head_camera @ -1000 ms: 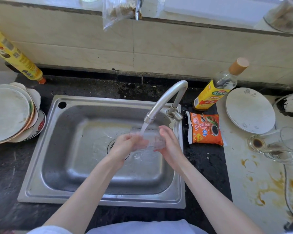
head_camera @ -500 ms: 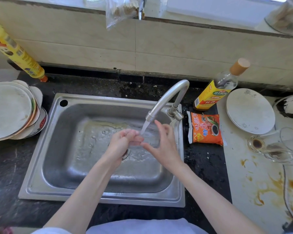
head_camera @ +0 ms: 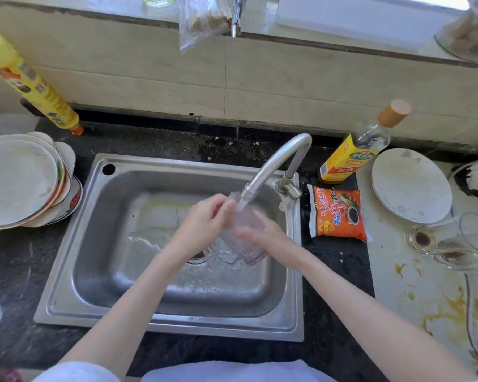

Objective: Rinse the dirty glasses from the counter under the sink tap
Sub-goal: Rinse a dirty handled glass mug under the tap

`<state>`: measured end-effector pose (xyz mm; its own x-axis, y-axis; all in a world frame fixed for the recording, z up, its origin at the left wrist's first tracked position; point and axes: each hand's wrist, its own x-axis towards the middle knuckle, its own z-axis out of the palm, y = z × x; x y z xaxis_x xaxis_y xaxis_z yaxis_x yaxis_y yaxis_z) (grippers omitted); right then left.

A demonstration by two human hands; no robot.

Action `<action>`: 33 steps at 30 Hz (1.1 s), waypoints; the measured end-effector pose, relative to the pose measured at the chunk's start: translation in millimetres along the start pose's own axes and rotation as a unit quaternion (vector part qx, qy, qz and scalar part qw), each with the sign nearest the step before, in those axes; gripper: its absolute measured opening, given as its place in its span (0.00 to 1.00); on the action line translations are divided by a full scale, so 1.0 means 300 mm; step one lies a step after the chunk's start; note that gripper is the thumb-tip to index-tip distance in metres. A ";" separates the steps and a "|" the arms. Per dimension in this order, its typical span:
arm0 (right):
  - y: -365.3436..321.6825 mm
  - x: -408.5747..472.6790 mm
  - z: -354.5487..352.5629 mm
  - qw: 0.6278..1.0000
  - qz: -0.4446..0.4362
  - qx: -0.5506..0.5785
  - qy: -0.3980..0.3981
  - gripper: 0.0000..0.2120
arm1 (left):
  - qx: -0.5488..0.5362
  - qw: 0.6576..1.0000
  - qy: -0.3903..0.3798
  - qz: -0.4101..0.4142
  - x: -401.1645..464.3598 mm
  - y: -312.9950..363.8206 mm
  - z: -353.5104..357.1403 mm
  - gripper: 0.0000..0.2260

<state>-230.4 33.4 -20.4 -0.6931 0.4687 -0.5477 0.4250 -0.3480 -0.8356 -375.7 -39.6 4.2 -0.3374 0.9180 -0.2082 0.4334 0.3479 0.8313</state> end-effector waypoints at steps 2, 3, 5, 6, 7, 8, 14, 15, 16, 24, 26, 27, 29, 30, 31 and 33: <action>0.012 0.001 -0.027 0.985 0.021 0.153 -0.081 0.37 | 0.001 0.999 0.000 0.037 -0.010 -0.046 0.005 0.06; 0.016 0.000 -0.039 0.969 0.032 0.216 -0.117 0.35 | -0.007 0.999 0.003 0.047 -0.020 -0.057 0.015 0.07; 0.030 0.002 -0.044 0.943 0.054 0.293 -0.148 0.33 | -0.080 0.996 0.022 0.025 -0.034 -0.062 0.050 0.14; 0.037 0.005 -0.039 0.937 0.065 0.313 -0.145 0.33 | -0.127 0.991 0.035 0.005 -0.037 -0.056 0.069 0.16; 0.047 0.008 -0.030 0.937 0.065 0.318 -0.131 0.35 | -0.161 0.986 0.052 -0.010 -0.038 -0.045 0.088 0.18; 0.054 0.012 -0.018 0.939 0.063 0.320 -0.111 0.36 | -0.176 0.981 0.071 -0.027 -0.039 -0.034 0.107 0.19; 0.067 -0.014 0.048 0.985 -0.027 0.096 0.140 0.21 | -0.193 0.966 0.153 -0.080 -0.024 -0.015 0.184 0.13; 0.077 -0.014 0.055 0.983 -0.035 0.107 0.147 0.21 | -0.197 0.964 0.157 -0.084 -0.023 -0.008 0.190 0.14; 0.082 -0.013 0.061 0.981 -0.036 0.118 0.148 0.23 | -0.201 0.964 0.154 -0.085 -0.027 0.004 0.196 0.15; 0.077 0.032 0.043 0.962 -0.036 0.133 0.233 0.35 | -0.193 0.970 0.131 -0.065 -0.070 0.045 0.239 0.17; 0.069 0.012 0.059 0.961 -0.049 0.116 0.246 0.35 | -0.159 0.972 0.159 -0.068 -0.035 0.037 0.205 0.15; 0.064 0.003 0.067 0.958 -0.059 0.125 0.250 0.34 | -0.141 0.973 0.166 -0.069 -0.020 0.038 0.189 0.15; 0.076 0.004 0.071 0.954 -0.057 0.141 0.257 0.32 | -0.115 0.975 0.179 -0.062 -0.012 0.046 0.183 0.13; 0.076 0.009 0.072 0.952 -0.060 0.142 0.264 0.32 | -0.110 0.975 0.187 -0.059 -0.017 0.056 0.187 0.12; 0.077 0.018 0.072 0.950 -0.055 0.149 0.267 0.33 | -0.106 0.973 0.194 -0.060 -0.028 0.057 0.199 0.11; 0.082 0.040 0.071 0.945 -0.030 0.186 0.268 0.37 | -0.118 0.973 0.186 -0.072 -0.061 0.055 0.238 0.09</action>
<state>-240.7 13.1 -46.5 -0.2731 0.8054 -0.5261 0.0913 -0.5227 -0.8476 -302.8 -37.1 -15.1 -0.6784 0.7156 -0.1666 0.1708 0.3741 0.9115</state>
